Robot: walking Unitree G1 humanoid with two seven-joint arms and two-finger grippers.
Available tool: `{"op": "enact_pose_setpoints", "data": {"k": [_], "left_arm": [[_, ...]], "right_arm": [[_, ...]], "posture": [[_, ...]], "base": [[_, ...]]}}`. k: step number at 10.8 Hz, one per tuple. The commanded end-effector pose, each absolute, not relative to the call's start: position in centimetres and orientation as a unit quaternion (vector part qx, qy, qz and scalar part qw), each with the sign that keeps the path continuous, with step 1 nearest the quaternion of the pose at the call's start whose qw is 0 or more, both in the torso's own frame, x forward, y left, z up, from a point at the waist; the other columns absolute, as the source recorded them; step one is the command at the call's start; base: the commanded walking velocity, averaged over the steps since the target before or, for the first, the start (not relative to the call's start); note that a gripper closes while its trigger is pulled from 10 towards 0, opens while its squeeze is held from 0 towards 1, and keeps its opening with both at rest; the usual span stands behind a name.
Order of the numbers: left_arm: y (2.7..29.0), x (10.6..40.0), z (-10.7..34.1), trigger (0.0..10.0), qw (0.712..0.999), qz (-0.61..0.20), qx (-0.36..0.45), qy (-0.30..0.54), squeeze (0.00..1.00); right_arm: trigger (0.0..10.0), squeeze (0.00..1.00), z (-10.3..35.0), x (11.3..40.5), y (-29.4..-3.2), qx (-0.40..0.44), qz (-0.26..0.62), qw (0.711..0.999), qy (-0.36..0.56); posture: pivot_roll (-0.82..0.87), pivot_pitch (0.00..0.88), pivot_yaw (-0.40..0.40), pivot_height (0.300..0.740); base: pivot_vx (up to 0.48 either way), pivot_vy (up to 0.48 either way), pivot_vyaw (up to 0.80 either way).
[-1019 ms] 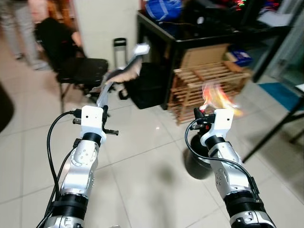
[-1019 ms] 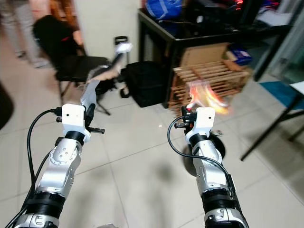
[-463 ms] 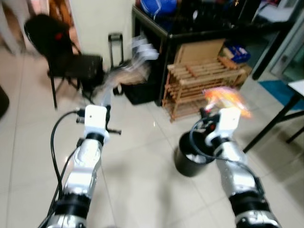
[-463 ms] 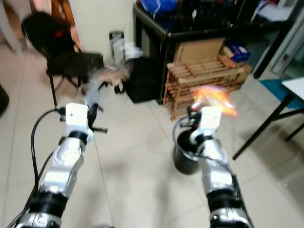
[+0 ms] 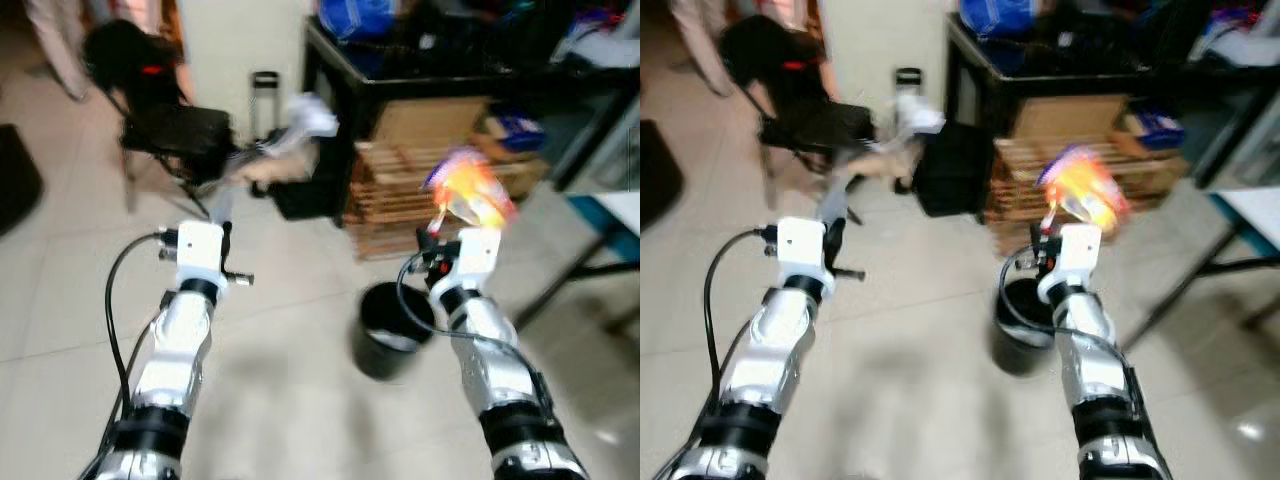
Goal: Picking trash to rubbish bin
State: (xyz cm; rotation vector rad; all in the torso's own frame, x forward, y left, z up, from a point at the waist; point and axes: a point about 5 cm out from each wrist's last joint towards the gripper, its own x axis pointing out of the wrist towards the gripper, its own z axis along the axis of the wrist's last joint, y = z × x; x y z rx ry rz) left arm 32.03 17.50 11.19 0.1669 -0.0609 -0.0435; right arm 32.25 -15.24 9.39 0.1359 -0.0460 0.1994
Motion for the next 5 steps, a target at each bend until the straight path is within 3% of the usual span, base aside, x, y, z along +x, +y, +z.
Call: {"op": "enact_pose_setpoints", "data": {"k": [1, 2, 4, 5], "left_arm": [[17.74, 32.13, 11.36, 10.0, 0.995, -0.018, 0.088, -0.032, 0.00], [17.73, 32.14, 11.36, 10.0, 0.995, -0.019, 0.088, -0.033, 0.00], [17.65, 32.18, 11.37, 10.0, 0.995, -0.020, 0.088, -0.033, 0.00], [17.65, 32.19, 11.39, 10.0, 0.995, -0.021, 0.088, -0.033, 0.00]], "right_arm": [[10.0, 0.00, 9.66, 32.39, -14.97, 0.063, 0.103, 0.992, -0.026], [10.0, 0.00, 9.67, 32.40, -14.93, 0.063, 0.104, 0.992, -0.027], [10.0, 0.00, 9.70, 32.44, -14.89, 0.063, 0.105, 0.992, -0.029], [10.0, 0.00, 9.72, 32.45, -14.90, 0.064, 0.104, 0.992, -0.029]], "posture": [[0.05, 0.000, -0.062, 0.740], [0.06, 0.000, -0.060, 0.740], [0.05, 0.000, -0.061, 0.740], [0.06, 0.000, -0.063, 0.740]], "base": [[0.000, -0.480, 0.00], [0.000, -0.480, 0.00], [0.000, -0.480, 0.61], [0.000, -0.480, 0.00]]}}
